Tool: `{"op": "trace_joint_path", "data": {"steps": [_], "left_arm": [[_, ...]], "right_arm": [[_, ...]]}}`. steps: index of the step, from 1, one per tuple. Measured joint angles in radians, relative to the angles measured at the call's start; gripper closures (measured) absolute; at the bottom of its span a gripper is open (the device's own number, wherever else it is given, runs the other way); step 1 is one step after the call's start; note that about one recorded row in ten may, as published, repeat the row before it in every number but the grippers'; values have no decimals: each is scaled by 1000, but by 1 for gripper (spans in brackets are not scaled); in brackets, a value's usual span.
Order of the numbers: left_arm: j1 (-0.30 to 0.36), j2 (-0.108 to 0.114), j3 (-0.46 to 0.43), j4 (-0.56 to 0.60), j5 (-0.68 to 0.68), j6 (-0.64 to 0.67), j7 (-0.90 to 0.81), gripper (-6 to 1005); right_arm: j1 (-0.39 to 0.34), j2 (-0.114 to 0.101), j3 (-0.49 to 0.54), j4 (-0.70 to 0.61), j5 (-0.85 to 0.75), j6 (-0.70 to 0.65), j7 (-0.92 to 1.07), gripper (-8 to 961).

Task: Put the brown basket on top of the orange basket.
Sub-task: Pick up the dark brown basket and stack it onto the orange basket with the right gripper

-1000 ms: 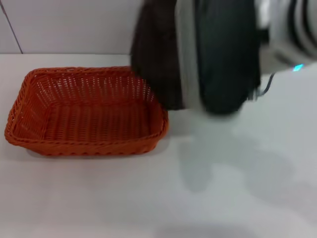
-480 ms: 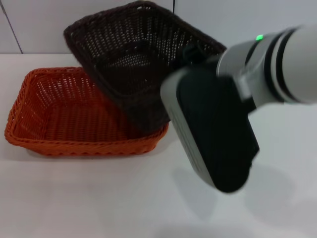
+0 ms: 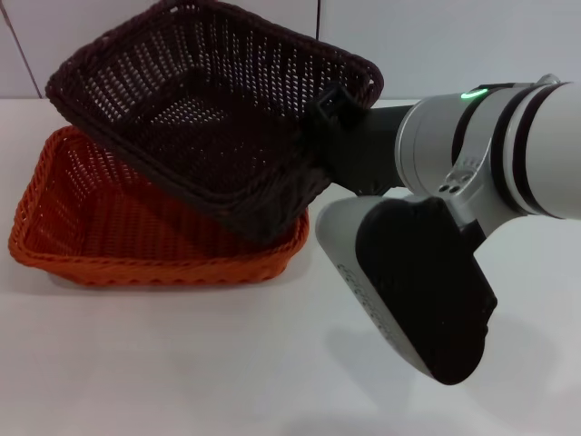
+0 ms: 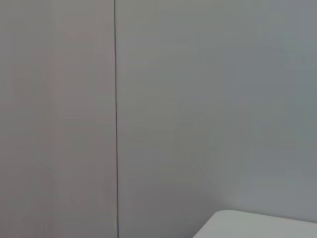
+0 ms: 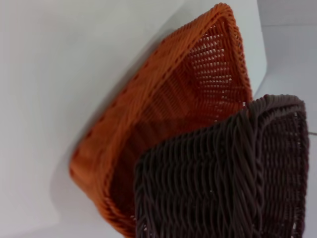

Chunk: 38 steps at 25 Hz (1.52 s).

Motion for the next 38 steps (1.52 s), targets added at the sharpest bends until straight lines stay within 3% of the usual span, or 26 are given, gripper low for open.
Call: {"op": "trace_joint_path", "data": {"steps": [6,16,30,38], "left_arm": [[-8,-1,-3,0,0,-25,0,336],[-23,-2,-5,0,-5,-37,0,336],[-27,-2,0,0,-8,-53,0,336],[-29,-2,0,0,-8,-56,0,336]], "right_arm": [[-71,-1,-37,61,2,167,-147,753],[-91,-8,-58,134,8,321,-229,751],[-83,-16,-31,219,101,376,-304,748],[-123,-24,-37,217,86,387,-294,747]]}}
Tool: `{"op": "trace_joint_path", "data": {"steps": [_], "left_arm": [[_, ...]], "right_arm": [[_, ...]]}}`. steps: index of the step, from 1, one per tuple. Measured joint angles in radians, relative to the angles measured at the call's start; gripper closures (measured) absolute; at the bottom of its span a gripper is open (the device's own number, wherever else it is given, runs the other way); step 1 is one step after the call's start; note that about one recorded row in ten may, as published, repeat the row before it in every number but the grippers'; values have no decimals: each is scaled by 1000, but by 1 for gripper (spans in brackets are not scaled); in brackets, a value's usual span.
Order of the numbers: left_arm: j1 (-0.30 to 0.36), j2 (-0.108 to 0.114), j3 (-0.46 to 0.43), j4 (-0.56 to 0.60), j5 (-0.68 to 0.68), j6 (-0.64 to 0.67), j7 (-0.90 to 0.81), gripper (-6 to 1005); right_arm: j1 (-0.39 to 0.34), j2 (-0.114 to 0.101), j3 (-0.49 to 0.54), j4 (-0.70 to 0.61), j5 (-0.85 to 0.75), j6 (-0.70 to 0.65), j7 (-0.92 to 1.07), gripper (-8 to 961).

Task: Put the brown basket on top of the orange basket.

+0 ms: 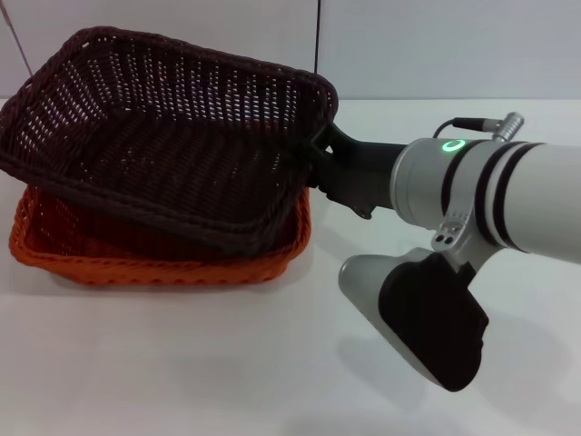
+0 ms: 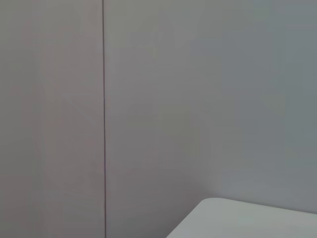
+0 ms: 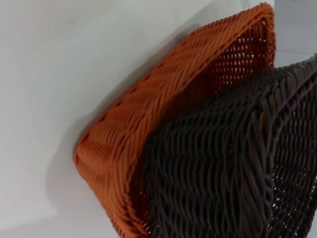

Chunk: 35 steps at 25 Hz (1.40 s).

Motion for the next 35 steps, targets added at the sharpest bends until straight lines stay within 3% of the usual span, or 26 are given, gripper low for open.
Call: {"op": "trace_joint_path", "data": {"steps": [3,10,18,26,27,28,29,31,33,35], "left_arm": [[-3,0,1,0,0,0,1,336],[-7,1,2,0,5,-8,5,336],[-7,4,2,1,7,-12,10,336],[-4,6,2,0,9,-12,11,336],[-5,6,2,1,9,-12,11,336],[-5,6,2,2,10,-11,11,336],[-6,6,1,3,10,-10,11,336],[-6,6,2,5,9,-7,11,336],[2,5,2,0,4,5,6,336],[5,5,1,-1,4,14,4,336]], "right_arm": [[-27,-1,1,-18,-2,10,-2,746],[-99,2,5,-64,-16,24,-5,473],[-276,19,-13,-136,-37,136,-9,251],[-443,34,-41,-95,-56,451,60,231],[-450,34,-35,-76,-55,511,99,231],[-454,34,-10,-20,-53,655,207,231],[-454,34,-10,-20,-53,655,207,230],[-454,34,25,49,-31,815,316,230],[-449,29,74,156,139,1026,421,230],[-445,28,84,190,216,1085,430,230]]}}
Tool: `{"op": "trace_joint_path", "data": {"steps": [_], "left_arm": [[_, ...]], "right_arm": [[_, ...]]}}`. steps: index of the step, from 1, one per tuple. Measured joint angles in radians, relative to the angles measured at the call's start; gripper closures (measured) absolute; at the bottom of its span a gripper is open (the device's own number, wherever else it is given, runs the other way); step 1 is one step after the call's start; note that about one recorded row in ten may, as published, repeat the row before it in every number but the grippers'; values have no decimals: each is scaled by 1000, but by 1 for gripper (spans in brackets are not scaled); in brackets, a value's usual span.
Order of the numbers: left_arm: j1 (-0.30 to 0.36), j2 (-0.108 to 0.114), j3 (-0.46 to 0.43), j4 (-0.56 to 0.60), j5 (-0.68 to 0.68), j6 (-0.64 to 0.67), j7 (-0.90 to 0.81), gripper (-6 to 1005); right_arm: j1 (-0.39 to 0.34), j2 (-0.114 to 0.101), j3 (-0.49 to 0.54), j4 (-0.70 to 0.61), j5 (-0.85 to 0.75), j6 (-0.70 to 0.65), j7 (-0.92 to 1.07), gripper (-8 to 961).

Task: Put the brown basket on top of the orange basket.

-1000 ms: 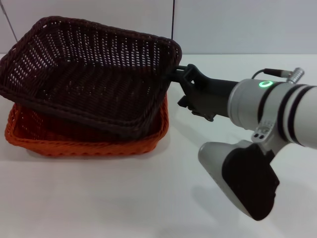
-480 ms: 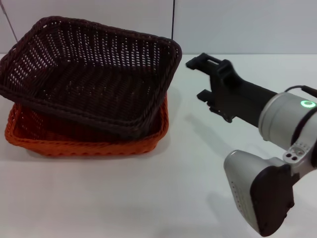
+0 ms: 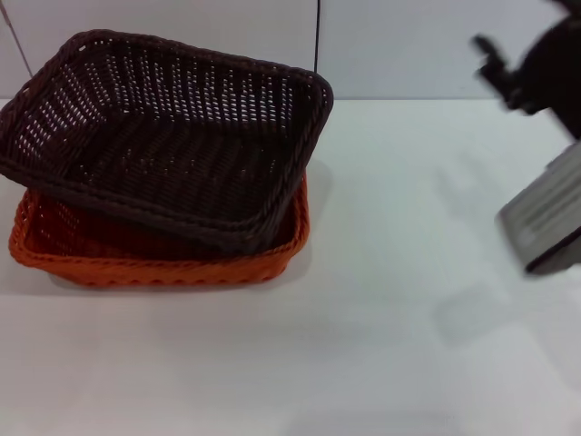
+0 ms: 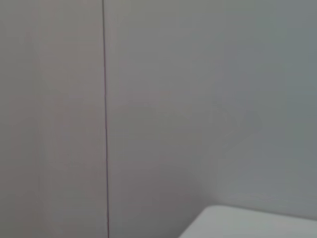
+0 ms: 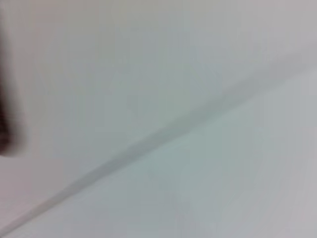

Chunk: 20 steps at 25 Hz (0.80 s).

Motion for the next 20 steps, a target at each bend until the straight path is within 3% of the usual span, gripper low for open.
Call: {"op": "trace_joint_path", "data": {"steps": [4,7,8,9,12,13,18,20], "left_arm": [[5,0,0,0,0,32,-2,336],[10,0,0,-1,-1,67,-42,336],[11,2,-1,-1,0,75,-58,336],[12,3,-3,-1,1,87,-79,336],[12,5,-3,2,2,107,-93,336],[13,6,-3,4,2,126,-94,336],[23,6,-1,1,2,150,-149,336],[23,7,-2,6,4,155,-184,336]], "right_arm": [[51,-3,22,223,346,306,39,230],[69,-3,18,347,465,485,206,230],[65,-3,23,404,486,549,400,230],[65,-3,23,404,486,549,400,230],[63,-4,29,522,464,661,705,230],[72,-5,22,614,455,756,873,230],[95,0,-3,780,489,908,1130,230],[102,0,-19,806,511,938,1143,230]]}}
